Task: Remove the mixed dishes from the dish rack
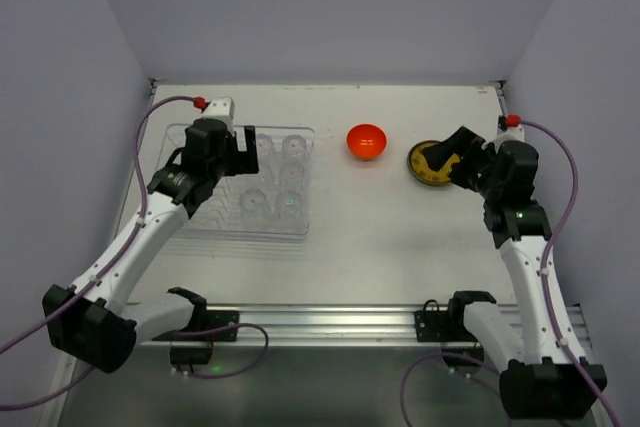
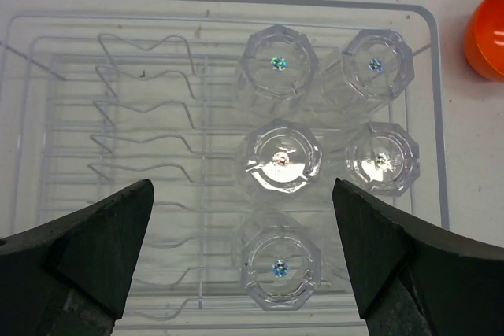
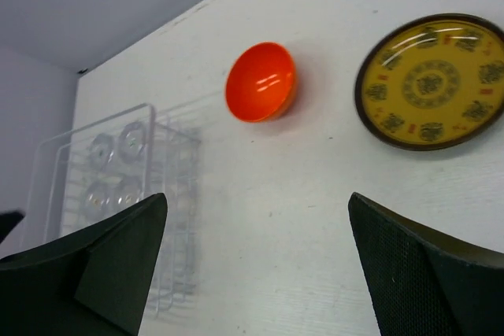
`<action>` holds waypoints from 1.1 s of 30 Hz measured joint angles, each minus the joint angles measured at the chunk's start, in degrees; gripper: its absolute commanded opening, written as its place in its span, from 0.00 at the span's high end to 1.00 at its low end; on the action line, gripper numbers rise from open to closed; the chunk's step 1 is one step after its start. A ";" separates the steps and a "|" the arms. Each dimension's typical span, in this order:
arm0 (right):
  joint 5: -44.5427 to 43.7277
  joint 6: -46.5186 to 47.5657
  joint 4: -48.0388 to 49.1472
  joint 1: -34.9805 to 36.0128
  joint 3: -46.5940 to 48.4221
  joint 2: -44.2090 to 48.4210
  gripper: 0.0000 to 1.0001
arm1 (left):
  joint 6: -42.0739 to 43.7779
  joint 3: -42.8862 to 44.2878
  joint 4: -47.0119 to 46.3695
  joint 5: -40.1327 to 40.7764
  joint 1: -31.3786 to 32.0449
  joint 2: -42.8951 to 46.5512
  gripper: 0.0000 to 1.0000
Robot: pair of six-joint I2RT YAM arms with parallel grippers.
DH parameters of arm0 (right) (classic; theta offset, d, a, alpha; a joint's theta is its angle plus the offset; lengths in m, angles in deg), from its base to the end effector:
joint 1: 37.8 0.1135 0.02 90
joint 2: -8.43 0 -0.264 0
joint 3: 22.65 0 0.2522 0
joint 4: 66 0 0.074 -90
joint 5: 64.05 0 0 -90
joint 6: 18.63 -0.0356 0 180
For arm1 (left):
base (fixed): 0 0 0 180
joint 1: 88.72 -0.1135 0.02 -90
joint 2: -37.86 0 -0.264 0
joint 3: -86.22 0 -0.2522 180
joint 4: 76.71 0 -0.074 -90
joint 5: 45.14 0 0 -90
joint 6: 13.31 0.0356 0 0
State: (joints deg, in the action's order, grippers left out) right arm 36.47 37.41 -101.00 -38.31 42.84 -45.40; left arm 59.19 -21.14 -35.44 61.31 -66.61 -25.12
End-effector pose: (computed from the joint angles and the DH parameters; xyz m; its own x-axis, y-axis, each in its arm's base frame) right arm 0.2113 0.0046 0.3344 -0.4173 0.5530 -0.7211 0.0895 0.8147 0.5729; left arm 0.2269 -0.0813 0.3343 -0.5045 -0.1063 -0.8569 -0.0148 0.9933 -0.1145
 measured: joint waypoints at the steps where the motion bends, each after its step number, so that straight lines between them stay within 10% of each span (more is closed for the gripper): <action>1: 2.49 0.46 0.17 0.00 -1.36 2.86 0.01 | -0.31 0.90 0.28 -1.79 -0.39 -2.05 0.00; 16: 23.61 4.42 -5.38 0.13 -16.63 22.71 0.01 | 2.16 27.74 9.18 -6.91 -1.11 -37.16 0.04; 33: 29.11 3.17 -4.44 0.13 -18.32 25.90 0.01 | 3.10 31.67 12.00 -10.38 -5.35 -46.05 0.12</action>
State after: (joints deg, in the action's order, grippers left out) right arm 65.59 40.58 -105.44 -38.18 24.52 -19.50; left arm 62.30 10.53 -23.44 50.92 -71.96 -71.17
